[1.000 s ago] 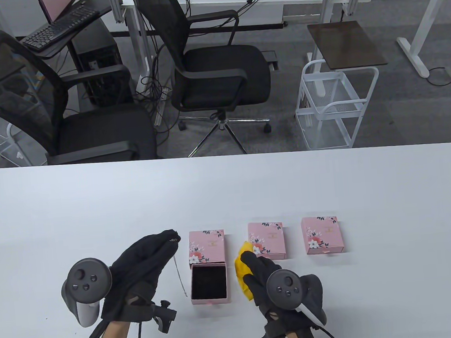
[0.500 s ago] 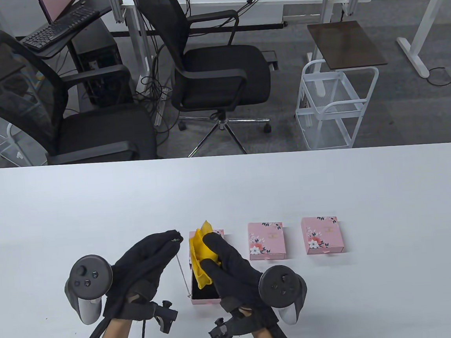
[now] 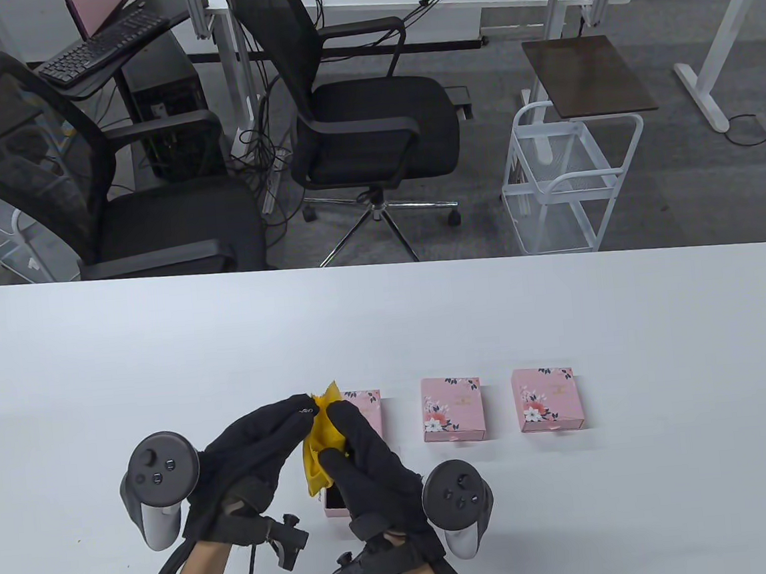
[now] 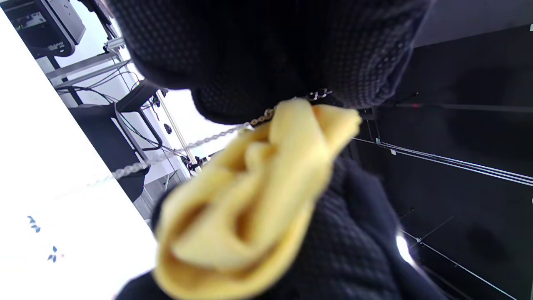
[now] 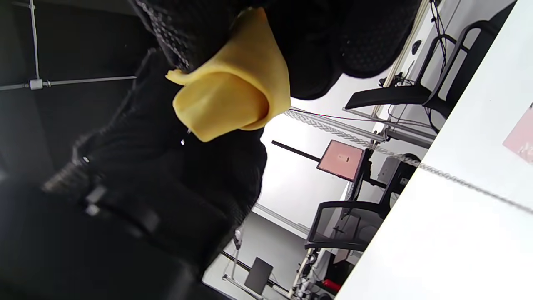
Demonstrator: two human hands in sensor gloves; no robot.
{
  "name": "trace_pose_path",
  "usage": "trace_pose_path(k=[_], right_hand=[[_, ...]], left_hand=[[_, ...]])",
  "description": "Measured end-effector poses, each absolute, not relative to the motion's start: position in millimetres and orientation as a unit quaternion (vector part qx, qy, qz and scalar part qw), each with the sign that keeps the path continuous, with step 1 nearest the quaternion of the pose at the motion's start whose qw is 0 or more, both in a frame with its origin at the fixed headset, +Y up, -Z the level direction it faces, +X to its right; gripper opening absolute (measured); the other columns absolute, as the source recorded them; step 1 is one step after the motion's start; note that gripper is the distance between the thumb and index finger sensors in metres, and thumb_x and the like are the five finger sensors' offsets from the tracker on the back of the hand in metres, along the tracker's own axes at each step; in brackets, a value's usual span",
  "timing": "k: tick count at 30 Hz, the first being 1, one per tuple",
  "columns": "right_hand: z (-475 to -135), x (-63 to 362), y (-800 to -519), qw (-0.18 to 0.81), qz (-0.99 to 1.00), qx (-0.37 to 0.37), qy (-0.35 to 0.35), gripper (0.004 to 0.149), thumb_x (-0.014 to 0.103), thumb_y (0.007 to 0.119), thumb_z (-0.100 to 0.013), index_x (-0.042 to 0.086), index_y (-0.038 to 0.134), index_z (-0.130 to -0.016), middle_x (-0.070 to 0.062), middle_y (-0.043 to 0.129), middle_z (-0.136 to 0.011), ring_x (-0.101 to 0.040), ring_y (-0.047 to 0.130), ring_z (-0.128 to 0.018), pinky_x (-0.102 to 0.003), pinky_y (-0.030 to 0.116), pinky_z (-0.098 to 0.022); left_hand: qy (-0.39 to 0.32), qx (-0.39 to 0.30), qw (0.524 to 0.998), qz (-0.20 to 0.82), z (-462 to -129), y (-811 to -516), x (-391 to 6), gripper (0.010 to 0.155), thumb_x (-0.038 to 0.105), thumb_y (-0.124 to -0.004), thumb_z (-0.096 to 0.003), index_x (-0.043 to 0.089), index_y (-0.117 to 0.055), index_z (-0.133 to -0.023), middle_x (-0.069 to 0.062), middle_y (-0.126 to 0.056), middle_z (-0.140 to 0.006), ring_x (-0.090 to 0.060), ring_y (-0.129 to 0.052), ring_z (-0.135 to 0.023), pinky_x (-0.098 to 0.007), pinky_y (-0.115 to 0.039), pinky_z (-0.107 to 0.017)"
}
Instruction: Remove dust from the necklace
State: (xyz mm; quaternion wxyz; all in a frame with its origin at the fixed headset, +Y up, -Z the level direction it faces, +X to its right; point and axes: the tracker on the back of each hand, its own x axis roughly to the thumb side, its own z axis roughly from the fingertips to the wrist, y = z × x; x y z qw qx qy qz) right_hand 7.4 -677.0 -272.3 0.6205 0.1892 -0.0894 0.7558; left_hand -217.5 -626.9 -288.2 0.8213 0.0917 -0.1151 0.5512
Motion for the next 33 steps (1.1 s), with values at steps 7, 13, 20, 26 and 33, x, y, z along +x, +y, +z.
trace_pose_path(k=[7, 13, 20, 26, 33], right_hand=[[-271, 5, -675, 0.546, 0.809, 0.178, -0.129, 0.067, 0.025, 0.083, -0.061, 0.012, 0.046, -0.114, -0.02, 0.064, -0.11, -0.044, 0.081, -0.085, -0.054, 0.072, -0.062], [-267, 4, -672, 0.497, 0.838, 0.135, -0.181, 0.064, 0.028, 0.086, -0.058, 0.005, 0.057, -0.11, -0.024, 0.076, -0.099, -0.041, 0.088, -0.075, -0.052, 0.076, -0.057], [-268, 6, -675, 0.493, 0.844, 0.103, -0.184, 0.051, 0.03, 0.084, -0.059, 0.008, 0.07, -0.102, -0.022, 0.084, -0.088, -0.039, 0.091, -0.065, -0.051, 0.078, -0.054], [-267, 7, -675, 0.491, 0.846, 0.097, -0.186, 0.043, 0.032, 0.081, -0.062, 0.014, 0.073, -0.099, -0.02, 0.084, -0.087, -0.037, 0.09, -0.065, -0.051, 0.077, -0.055], [-267, 5, -674, 0.478, 0.854, 0.104, -0.18, 0.041, 0.032, 0.077, -0.063, 0.017, 0.071, -0.1, -0.021, 0.08, -0.09, -0.04, 0.087, -0.069, -0.054, 0.074, -0.057]], left_hand=[[-0.122, 0.098, 0.827, 0.54, -283, -628, -204, 0.038, 0.046, -0.09, -0.0537, 0.028, -0.094, -0.086, -0.004, -0.1, -0.086, -0.023, -0.098, -0.072, -0.04, -0.088, -0.051], [-0.132, 0.122, 0.853, 0.49, -276, -627, -189, 0.038, 0.046, -0.09, -0.0532, 0.028, -0.095, -0.086, -0.006, -0.099, -0.086, -0.022, -0.098, -0.074, -0.041, -0.088, -0.054], [-0.144, 0.124, 0.855, 0.483, -273, -627, -183, 0.038, 0.045, -0.09, -0.0527, 0.027, -0.095, -0.085, -0.003, -0.098, -0.087, -0.023, -0.094, -0.08, -0.045, -0.083, -0.06], [-0.149, 0.127, 0.862, 0.467, -270, -624, -180, 0.037, 0.046, -0.091, -0.0519, 0.028, -0.096, -0.084, -0.002, -0.099, -0.085, -0.026, -0.091, -0.08, -0.045, -0.08, -0.059], [-0.15, 0.145, 0.877, 0.434, -266, -621, -177, 0.038, 0.046, -0.091, -0.0514, 0.029, -0.096, -0.084, -0.002, -0.098, -0.085, -0.026, -0.089, -0.079, -0.045, -0.08, -0.058]])
